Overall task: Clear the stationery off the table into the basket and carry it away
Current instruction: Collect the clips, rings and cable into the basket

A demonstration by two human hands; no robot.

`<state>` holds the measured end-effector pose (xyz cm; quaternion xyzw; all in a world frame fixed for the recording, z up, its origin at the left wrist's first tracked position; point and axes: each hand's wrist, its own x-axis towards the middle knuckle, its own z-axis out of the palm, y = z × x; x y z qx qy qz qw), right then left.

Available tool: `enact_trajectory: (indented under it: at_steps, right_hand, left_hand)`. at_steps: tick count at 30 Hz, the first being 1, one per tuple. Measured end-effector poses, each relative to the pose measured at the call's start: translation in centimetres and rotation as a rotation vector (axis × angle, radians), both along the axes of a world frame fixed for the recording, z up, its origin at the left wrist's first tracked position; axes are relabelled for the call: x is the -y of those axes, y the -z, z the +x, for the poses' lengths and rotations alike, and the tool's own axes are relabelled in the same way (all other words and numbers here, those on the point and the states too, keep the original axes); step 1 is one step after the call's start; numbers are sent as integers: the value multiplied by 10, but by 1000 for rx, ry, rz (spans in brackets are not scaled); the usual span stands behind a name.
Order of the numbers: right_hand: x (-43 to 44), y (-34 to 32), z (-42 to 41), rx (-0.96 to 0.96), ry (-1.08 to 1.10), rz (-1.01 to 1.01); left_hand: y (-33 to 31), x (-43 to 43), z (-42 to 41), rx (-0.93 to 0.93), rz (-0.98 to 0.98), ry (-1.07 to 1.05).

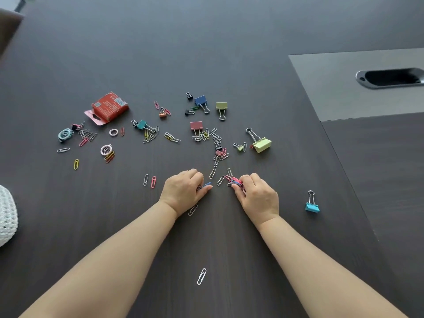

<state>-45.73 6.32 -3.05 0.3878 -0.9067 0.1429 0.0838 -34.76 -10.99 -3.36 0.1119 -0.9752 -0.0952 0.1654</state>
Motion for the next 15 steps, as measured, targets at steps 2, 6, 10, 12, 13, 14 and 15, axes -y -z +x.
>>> enact_trajectory:
  at_steps: [2,6,10,12,13,14,15]
  right_hand:
    - [1,-3,0,11,4,10]
    - [1,-15,5,115,14,35]
    - [-6,-25,17,354,26,-21]
    - [-9,-33,30,417,1,-75]
    - [-8,-40,37,436,-12,-109]
    - [-5,-46,45,453,-22,-137]
    - [-1,-53,53,473,-31,-160]
  left_hand:
    - [-1,-1,1,11,2,-19]
    - [-4,-8,5,34,-5,-74]
    - [-6,-16,29,47,44,-143]
    - [-13,-18,49,29,74,-187]
    - [-19,-18,59,13,90,-213]
    - [-26,-17,70,-9,114,-234]
    - [-34,-15,82,-37,143,-247]
